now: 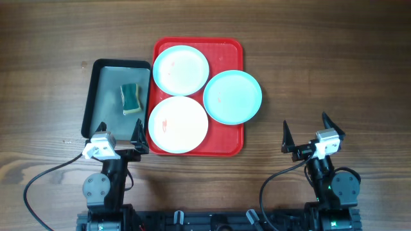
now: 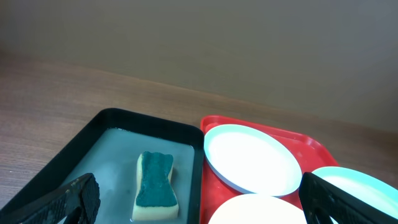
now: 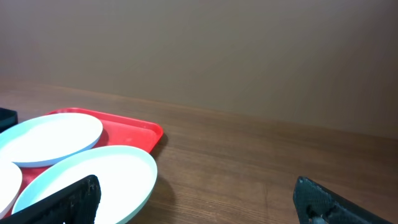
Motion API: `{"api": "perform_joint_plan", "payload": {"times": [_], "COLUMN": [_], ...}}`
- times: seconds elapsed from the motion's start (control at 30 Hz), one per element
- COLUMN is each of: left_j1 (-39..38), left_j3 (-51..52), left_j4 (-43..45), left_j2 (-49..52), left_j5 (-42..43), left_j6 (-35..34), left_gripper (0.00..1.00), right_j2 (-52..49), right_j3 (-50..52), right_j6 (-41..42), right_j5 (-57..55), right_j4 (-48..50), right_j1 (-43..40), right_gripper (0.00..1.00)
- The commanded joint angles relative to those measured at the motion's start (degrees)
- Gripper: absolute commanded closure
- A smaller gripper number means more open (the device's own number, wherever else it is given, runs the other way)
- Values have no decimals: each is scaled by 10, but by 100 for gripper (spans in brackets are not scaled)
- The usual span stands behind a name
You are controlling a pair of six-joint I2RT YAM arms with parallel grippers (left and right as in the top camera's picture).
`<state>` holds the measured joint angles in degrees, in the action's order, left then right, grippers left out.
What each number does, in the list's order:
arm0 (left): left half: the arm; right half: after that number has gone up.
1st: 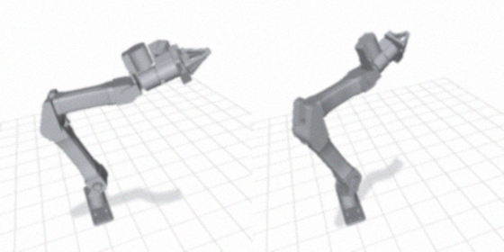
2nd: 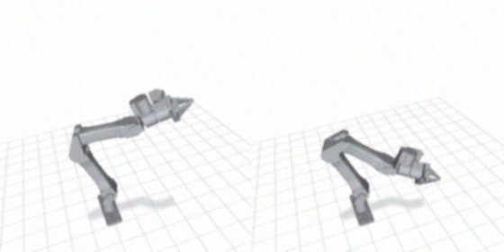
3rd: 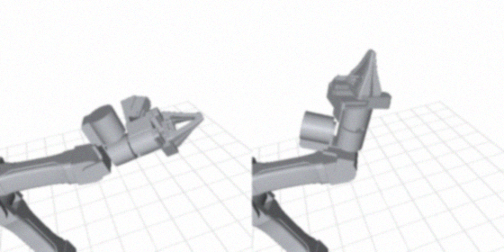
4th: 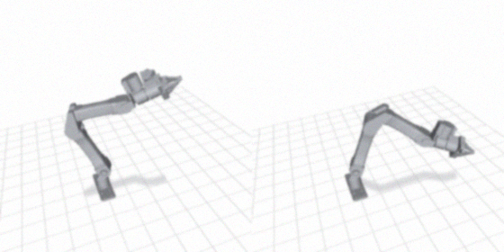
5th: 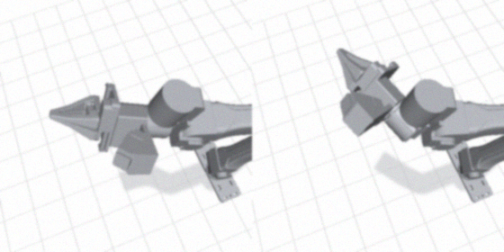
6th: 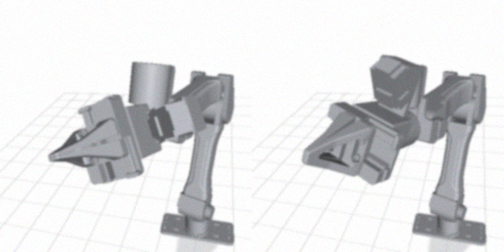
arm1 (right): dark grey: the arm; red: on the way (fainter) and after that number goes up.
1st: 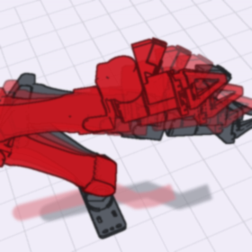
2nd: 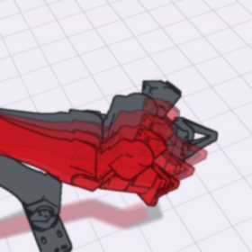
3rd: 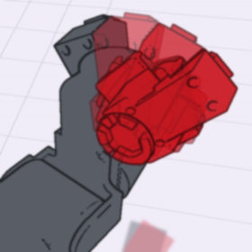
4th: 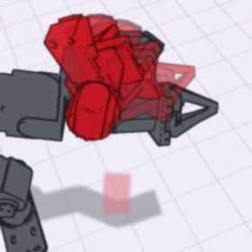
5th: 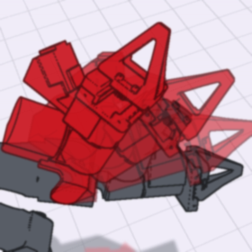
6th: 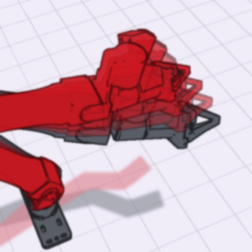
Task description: Clean dirty plates on tray and stack at the side
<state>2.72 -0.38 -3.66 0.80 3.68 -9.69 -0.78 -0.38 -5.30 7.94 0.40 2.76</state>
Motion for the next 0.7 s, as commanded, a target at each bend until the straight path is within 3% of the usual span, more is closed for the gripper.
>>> {"api": "perform_joint_plan", "payload": {"times": [0.0,0.67], "left_j1": [-3,-3], "left_j3": [1,1], "left_j4": [-6,-6], "left_j2": [-4,-4], "left_j5": [-8,-8], "left_j6": [9,9], "left_gripper": [0,0], "right_j2": [3,3], "right_j3": [1,1], "right_j6": [-7,-7], "right_j5": [10,10], "right_j4": [2,2], "right_j1": [2,2], "right_gripper": [0,0]}}
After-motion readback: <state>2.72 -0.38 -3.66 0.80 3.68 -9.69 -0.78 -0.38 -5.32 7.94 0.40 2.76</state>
